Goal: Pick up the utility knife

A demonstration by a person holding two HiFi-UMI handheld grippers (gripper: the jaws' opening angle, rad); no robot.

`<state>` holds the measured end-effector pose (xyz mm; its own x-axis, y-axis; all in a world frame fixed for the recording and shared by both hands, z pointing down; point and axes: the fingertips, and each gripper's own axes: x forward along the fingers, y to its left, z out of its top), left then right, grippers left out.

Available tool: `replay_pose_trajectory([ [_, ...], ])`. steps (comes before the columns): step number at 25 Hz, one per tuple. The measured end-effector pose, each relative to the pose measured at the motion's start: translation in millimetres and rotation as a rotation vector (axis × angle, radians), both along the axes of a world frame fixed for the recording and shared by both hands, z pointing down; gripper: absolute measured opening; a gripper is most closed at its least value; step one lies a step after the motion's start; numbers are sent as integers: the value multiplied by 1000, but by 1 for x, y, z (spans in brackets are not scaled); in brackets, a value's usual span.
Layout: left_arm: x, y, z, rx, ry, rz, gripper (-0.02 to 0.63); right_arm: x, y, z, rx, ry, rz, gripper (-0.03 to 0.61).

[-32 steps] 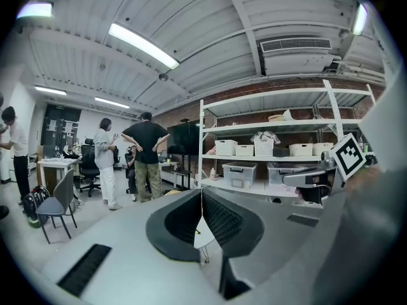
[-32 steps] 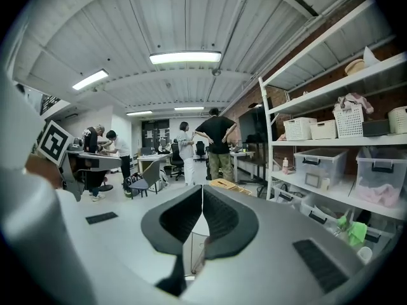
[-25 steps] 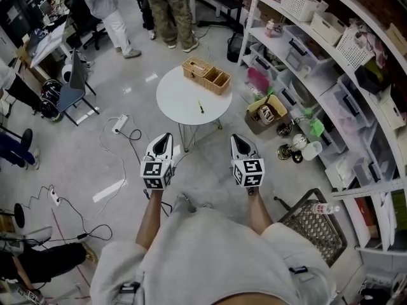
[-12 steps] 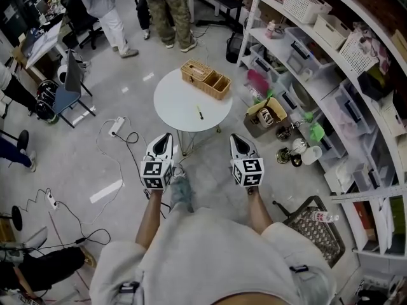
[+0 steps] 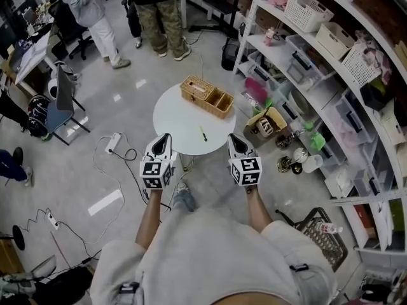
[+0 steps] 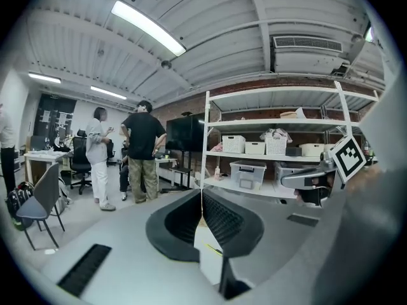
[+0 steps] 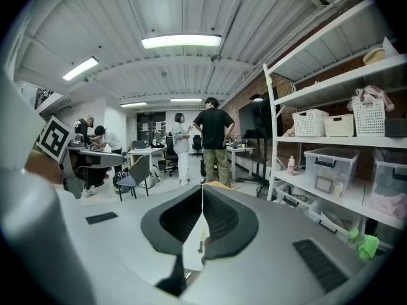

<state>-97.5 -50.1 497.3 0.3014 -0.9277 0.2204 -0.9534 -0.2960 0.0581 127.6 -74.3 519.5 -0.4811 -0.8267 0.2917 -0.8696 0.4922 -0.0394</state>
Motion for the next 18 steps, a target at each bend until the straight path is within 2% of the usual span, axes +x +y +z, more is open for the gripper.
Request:
replay_pose_trajectory([
  [10,-57,-111,-14,20,10,55,23,-58,-98,-18,18,11,43,32],
  [18,-92,-169,-9,28,14,83,23,-92,-149,-14,24,19,67,32],
])
